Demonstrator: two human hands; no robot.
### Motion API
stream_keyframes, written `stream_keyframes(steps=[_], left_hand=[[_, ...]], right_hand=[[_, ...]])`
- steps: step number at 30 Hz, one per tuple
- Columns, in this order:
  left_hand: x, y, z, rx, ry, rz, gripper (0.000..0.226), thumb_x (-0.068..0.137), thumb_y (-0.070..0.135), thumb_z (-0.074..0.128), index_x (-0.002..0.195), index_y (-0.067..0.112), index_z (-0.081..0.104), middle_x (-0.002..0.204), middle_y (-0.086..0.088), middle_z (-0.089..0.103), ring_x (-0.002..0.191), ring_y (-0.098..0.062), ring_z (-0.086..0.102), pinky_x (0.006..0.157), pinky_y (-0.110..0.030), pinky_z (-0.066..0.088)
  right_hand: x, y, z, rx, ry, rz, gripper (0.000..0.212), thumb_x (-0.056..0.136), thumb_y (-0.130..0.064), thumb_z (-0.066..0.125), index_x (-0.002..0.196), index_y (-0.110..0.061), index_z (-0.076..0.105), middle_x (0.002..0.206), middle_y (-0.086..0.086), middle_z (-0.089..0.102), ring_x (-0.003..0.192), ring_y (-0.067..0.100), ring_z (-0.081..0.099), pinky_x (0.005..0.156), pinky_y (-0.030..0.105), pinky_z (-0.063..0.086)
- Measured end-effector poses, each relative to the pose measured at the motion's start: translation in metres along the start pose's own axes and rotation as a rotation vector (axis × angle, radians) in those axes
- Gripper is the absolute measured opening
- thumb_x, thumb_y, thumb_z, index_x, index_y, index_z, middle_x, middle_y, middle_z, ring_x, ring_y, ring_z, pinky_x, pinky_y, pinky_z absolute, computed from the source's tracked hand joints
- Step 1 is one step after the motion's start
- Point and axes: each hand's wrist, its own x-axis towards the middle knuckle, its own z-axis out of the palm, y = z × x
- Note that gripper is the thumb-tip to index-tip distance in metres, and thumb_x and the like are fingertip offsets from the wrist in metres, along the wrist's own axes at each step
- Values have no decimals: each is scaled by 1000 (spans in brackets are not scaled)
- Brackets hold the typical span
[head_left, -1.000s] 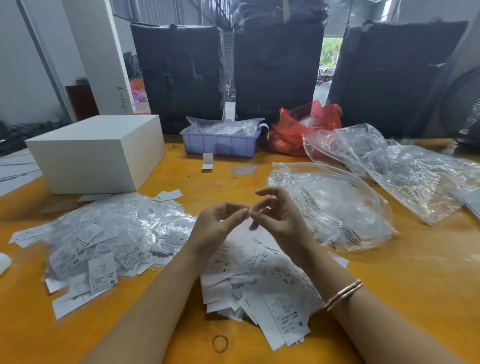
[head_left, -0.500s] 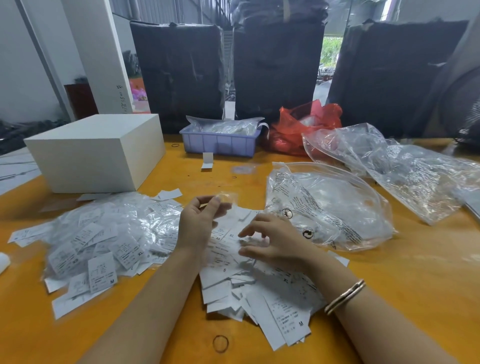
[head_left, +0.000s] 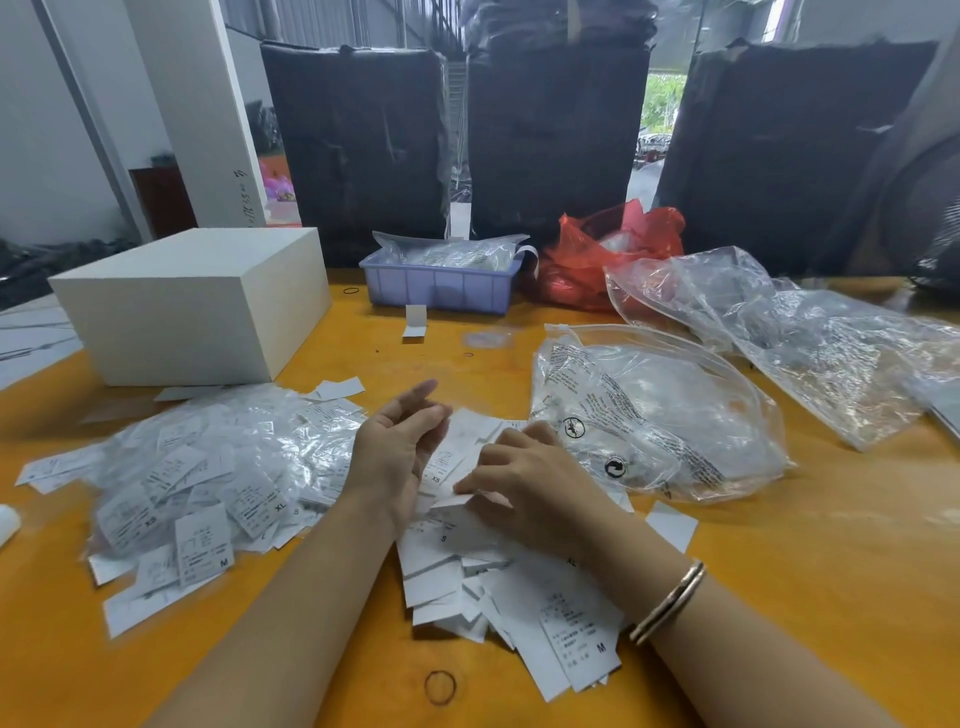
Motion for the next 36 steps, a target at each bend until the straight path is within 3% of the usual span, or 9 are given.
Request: stream_keyframes(steps=[4, 10, 16, 21, 26, 29, 32, 36], left_hand=[[-1, 0, 2, -59, -5, -37, 14, 87, -5, 56, 88, 6, 65, 69, -6, 70, 66, -12, 69, 59, -17, 54], [0, 1, 0, -137, -13, -99, 11, 89, -2, 56, 89, 9, 56, 73, -7, 72, 66, -12, 70, 56, -19, 55], [0, 5, 0, -224, -61, -122, 17, 88, -4, 53, 97, 9, 60, 73, -6, 69, 69, -12, 69, 61, -18, 56], [-2, 7, -1, -197, -95, -169, 28, 88, -8, 51, 107, 10, 62, 85, -11, 63, 72, -15, 68, 60, -19, 56], [-4, 3, 2, -123, -122, -183, 23, 93, -3, 46, 101, 5, 67, 87, -14, 65, 76, -17, 70, 63, -21, 57], [-6, 0, 4, 57, -120, -130, 23, 98, 9, 43, 99, 8, 66, 81, -8, 71, 74, -16, 71, 59, -22, 55], [-6, -5, 6, 276, -87, -73, 22, 101, 13, 37, 99, 13, 59, 70, -1, 70, 57, -10, 64, 50, -20, 47], [-5, -5, 6, 184, -91, -113, 26, 92, -4, 36, 101, 10, 56, 56, 2, 57, 48, -8, 49, 49, -21, 38]], right_hand=[[-3, 2, 2, 209, 75, 90, 8, 81, -23, 70, 89, -24, 72, 92, -10, 67, 91, 17, 56, 83, 32, 29], [-8, 14, 5, 366, 8, 99, 14, 89, -24, 61, 91, -17, 73, 97, -8, 67, 93, 12, 53, 85, 32, 26], [-3, 15, 6, 550, 294, 162, 6, 80, -5, 70, 81, 1, 72, 86, 9, 69, 79, 21, 64, 74, 38, 52], [-5, 21, 7, 675, 497, 295, 18, 75, 12, 67, 78, -6, 69, 92, 8, 64, 87, 17, 62, 78, 28, 50], [-3, 20, 1, 894, 537, 501, 32, 81, 5, 64, 72, -26, 70, 113, 2, 52, 109, 4, 50, 86, 11, 41], [-4, 20, 0, 1107, 539, 581, 29, 83, 5, 61, 71, -21, 70, 118, 2, 51, 111, 6, 50, 87, 17, 47], [-3, 21, 0, 1262, 556, 629, 33, 84, 8, 59, 69, -19, 71, 119, -1, 53, 115, 11, 52, 89, 21, 49], [-2, 22, 1, 1271, 541, 591, 39, 84, 12, 55, 69, -20, 73, 104, -7, 65, 104, 8, 58, 85, 20, 50]])
